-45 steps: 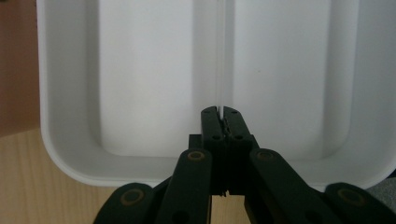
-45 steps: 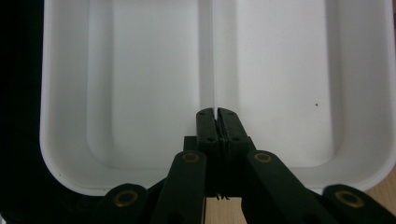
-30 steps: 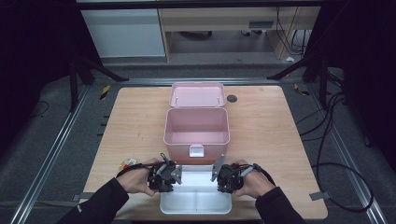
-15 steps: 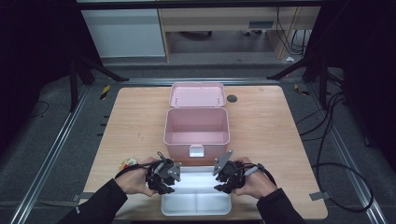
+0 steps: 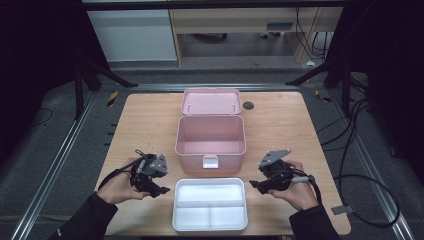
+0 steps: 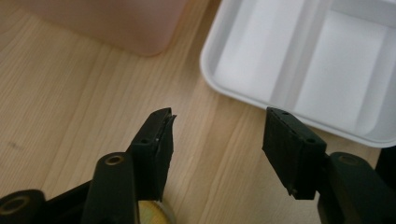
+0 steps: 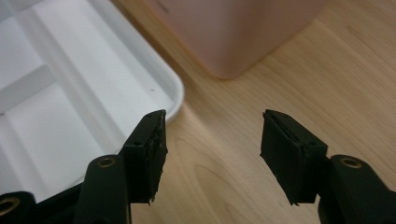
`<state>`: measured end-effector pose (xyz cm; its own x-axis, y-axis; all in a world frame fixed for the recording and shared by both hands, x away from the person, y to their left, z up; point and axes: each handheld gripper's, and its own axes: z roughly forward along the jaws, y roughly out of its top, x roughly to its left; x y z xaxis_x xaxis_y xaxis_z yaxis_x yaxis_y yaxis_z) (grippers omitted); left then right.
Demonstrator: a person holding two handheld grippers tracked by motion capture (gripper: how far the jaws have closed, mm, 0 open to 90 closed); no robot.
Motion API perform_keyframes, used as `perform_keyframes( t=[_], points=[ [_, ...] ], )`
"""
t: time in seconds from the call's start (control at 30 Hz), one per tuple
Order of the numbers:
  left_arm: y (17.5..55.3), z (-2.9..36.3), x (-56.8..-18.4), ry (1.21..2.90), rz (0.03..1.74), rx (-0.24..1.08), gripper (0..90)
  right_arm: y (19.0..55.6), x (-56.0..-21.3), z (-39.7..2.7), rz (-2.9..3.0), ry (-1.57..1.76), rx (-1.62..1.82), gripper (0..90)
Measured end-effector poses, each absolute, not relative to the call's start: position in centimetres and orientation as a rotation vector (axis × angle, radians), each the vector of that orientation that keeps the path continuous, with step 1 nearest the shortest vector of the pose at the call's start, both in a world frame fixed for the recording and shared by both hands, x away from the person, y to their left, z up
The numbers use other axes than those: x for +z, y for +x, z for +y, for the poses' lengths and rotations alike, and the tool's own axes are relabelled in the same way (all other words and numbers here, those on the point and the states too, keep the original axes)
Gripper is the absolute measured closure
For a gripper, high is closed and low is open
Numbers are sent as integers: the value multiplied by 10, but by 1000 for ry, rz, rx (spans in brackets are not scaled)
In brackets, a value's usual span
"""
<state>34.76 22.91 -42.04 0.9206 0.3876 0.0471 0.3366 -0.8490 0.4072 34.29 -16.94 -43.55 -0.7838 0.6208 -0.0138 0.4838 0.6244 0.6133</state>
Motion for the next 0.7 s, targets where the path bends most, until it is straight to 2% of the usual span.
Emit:
perform_keyframes(
  t=[0.23,0.7],
  points=[
    [358,259,-426,2628,733,254,331,354,-448,-197,2519,1051,826,310],
    [366,284,-433,2583,924,299,225,358,-464,-225,2425,1186,753,250]
  ],
)
